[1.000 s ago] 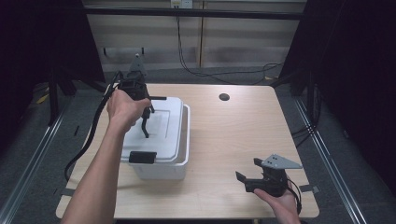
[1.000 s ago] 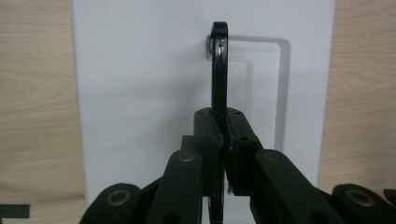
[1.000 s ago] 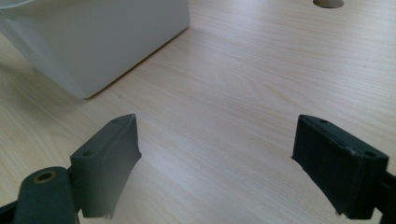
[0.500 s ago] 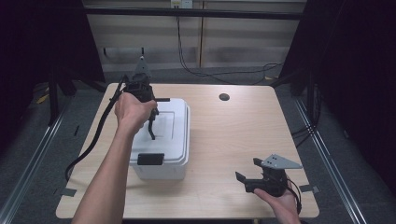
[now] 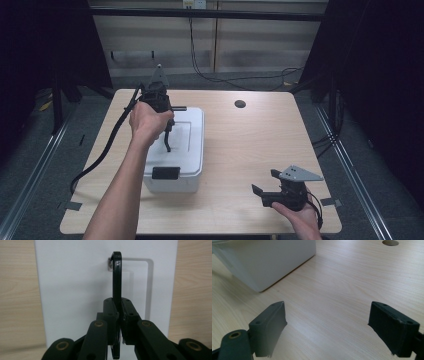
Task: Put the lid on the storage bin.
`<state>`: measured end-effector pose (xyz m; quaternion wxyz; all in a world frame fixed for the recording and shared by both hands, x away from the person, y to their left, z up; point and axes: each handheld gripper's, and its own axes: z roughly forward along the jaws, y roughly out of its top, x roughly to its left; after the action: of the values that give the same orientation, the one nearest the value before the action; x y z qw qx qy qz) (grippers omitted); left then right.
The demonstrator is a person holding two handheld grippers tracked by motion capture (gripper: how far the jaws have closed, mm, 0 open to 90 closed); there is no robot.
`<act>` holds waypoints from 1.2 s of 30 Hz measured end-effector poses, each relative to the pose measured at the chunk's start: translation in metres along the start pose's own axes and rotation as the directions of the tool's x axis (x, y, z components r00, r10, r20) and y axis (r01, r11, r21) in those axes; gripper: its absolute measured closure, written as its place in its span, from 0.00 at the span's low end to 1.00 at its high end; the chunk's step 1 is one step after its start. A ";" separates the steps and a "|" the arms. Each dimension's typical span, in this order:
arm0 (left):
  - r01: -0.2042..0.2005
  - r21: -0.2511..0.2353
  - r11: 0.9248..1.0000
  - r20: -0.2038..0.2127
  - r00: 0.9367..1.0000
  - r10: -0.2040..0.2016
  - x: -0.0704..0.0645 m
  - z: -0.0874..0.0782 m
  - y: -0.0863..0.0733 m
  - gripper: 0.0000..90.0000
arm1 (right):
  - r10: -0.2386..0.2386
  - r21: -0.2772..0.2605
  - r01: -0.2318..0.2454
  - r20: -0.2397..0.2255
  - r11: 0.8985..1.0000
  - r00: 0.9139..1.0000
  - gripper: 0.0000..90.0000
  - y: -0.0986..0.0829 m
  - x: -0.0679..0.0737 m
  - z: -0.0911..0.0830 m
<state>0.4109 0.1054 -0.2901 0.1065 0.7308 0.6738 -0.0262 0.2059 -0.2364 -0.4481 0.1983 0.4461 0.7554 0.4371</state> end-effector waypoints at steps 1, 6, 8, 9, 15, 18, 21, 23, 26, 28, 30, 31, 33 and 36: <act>-0.005 -0.003 1.000 -0.006 1.000 0.005 0.000 0.001 0.000 0.94 | 0.002 0.002 -0.002 0.001 1.000 1.000 0.15 0.000 0.000 0.000; -0.006 -0.002 1.000 -0.002 1.000 0.006 0.000 0.002 0.001 0.94 | 0.003 0.002 -0.003 0.001 1.000 1.000 0.15 0.000 0.000 0.000; -0.015 -0.002 1.000 0.000 1.000 0.015 0.000 0.002 0.001 0.94 | 0.003 0.002 -0.003 0.000 1.000 1.000 0.15 0.000 0.000 0.000; -0.015 -0.002 1.000 0.000 1.000 0.015 0.000 0.002 0.001 0.93 | 0.002 0.002 -0.002 0.001 1.000 1.000 0.15 0.000 0.000 0.000; -0.043 -0.019 0.999 0.015 0.999 0.043 -0.002 0.001 0.002 0.90 | 0.003 0.003 -0.003 0.001 1.000 1.000 0.15 0.000 0.000 0.000; -0.044 -0.023 0.999 0.010 0.999 0.044 0.001 0.000 0.003 0.88 | 0.004 0.003 -0.004 0.001 1.000 1.000 0.15 0.000 0.000 0.000; -0.059 -0.023 0.998 0.013 0.998 0.059 0.003 -0.001 0.003 0.85 | 0.000 0.004 0.000 -0.001 1.000 1.000 0.15 0.000 0.000 0.000; -0.060 -0.037 0.998 0.013 0.998 0.060 0.003 -0.003 0.003 0.84 | 0.000 0.004 0.000 -0.001 1.000 1.000 0.15 0.000 0.000 0.001; -0.086 -0.042 0.995 0.013 0.996 0.086 0.005 -0.005 0.003 0.80 | 0.001 0.004 -0.001 -0.001 1.000 1.000 0.15 0.000 0.000 0.001; -0.096 -0.043 0.994 0.002 0.995 0.097 0.006 -0.006 0.003 0.76 | 0.003 0.004 -0.003 -0.001 1.000 1.000 0.15 0.000 0.000 0.000; -0.112 -0.046 0.993 -0.014 0.994 0.112 0.008 -0.005 0.004 0.73 | 0.004 0.005 -0.004 -0.001 1.000 1.000 0.15 0.000 0.000 0.000; -0.112 -0.046 0.993 -0.014 0.994 0.112 0.008 -0.005 0.004 0.70 | 0.004 0.005 -0.004 -0.001 1.000 1.000 0.15 0.000 0.000 0.000; -0.133 -0.055 0.990 -0.009 0.991 0.133 0.010 -0.006 0.004 0.63 | 0.005 0.006 -0.005 0.000 1.000 1.000 0.15 0.000 0.000 0.000; -0.154 -0.055 0.987 0.035 0.987 0.156 0.017 -0.008 0.004 0.49 | 0.005 0.007 -0.005 -0.001 1.000 1.000 0.15 0.000 0.000 0.001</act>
<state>0.4159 0.1233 -0.2846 0.1405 0.7772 0.6132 -0.0146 0.2065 -0.2363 -0.4488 0.1955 0.4483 0.7559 0.4353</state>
